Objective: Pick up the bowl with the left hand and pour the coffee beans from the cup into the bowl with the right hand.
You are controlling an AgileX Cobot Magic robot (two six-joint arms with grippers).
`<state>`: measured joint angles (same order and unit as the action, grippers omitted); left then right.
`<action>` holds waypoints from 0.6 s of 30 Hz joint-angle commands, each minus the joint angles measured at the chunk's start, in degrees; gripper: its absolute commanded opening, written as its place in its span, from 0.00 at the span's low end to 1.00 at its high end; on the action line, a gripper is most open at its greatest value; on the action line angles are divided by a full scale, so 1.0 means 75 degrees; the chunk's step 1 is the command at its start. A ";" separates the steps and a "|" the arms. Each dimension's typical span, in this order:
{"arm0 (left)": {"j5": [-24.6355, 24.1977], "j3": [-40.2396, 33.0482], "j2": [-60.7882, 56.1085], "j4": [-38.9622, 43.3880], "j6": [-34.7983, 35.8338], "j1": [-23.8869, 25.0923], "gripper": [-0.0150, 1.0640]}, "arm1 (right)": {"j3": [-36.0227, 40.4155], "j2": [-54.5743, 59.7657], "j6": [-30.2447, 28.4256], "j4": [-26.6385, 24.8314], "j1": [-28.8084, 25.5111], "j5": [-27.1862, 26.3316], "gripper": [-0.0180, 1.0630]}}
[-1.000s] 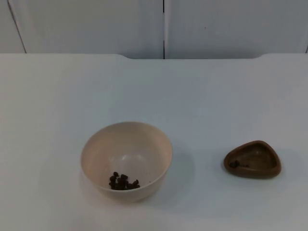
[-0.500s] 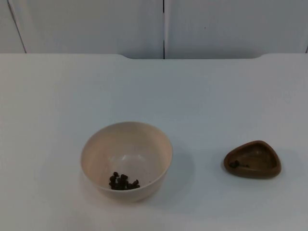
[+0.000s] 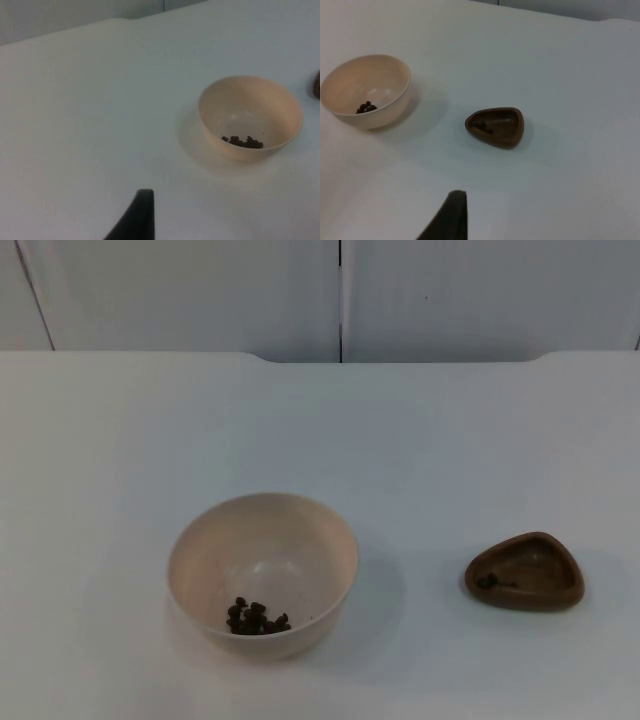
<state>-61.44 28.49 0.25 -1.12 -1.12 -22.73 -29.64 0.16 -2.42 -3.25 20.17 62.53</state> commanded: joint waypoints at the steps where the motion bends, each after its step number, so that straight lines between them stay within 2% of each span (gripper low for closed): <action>1: -0.0021 -0.0022 -0.0034 0.0017 0.0014 -0.0014 0.99 | 0.0019 -0.0021 0.0018 0.0026 -0.0040 -0.0092 0.99; 18: -0.0021 -0.0022 -0.0034 0.0017 0.0014 -0.0014 0.99 | 0.0019 -0.0021 0.0018 0.0010 -0.0040 -0.0105 0.99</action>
<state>-61.44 28.49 0.25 -1.12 -1.12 -22.73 -29.64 0.16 -2.42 -3.25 20.17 62.44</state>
